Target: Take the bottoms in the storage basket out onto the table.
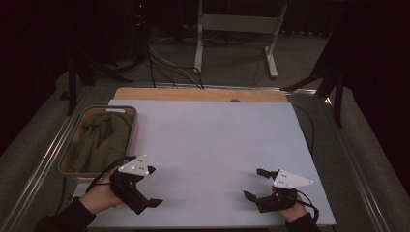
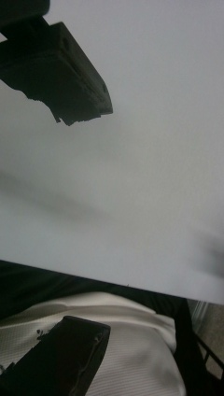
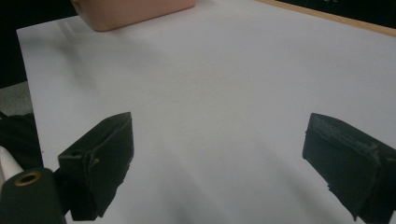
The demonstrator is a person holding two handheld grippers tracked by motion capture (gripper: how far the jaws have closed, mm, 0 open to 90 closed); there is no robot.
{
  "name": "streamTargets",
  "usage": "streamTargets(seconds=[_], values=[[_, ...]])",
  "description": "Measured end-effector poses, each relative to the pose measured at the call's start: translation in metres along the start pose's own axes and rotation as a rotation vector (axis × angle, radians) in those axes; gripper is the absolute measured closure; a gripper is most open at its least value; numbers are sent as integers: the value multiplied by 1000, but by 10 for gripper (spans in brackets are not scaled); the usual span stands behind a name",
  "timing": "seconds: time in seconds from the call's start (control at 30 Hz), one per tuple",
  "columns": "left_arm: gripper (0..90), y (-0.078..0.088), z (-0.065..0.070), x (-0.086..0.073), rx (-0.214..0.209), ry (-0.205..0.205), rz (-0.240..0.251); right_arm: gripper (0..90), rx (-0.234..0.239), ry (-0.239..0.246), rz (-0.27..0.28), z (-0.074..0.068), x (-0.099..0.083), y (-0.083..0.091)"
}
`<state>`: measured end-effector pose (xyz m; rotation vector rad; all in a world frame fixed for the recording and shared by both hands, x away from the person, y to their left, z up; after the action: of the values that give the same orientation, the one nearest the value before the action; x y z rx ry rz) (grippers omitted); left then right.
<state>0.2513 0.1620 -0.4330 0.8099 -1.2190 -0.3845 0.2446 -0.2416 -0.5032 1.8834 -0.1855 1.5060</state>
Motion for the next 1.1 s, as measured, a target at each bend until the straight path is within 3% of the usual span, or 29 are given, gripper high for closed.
streamTargets(seconds=[0.57, 1.1], values=[[5, 24, -16, 6, 89, 24, 36, 93, 5, 2, 5, -1, 1, 0], [5, 32, -31, 4, 132, 60, 48, 93, 10, 0, 4, -2, 2, 0]])
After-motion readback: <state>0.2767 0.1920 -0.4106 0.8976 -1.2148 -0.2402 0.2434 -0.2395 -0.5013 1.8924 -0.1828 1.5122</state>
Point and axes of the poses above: each handheld gripper's, and its own axes: y roughly backward along the jaws, x roughly out of its top, z roughly to its right, the point moved 3 cm from there along -y, roughly forward along the jaws, and after that the axes turned 1 degree about z, right-handed, at the moved point
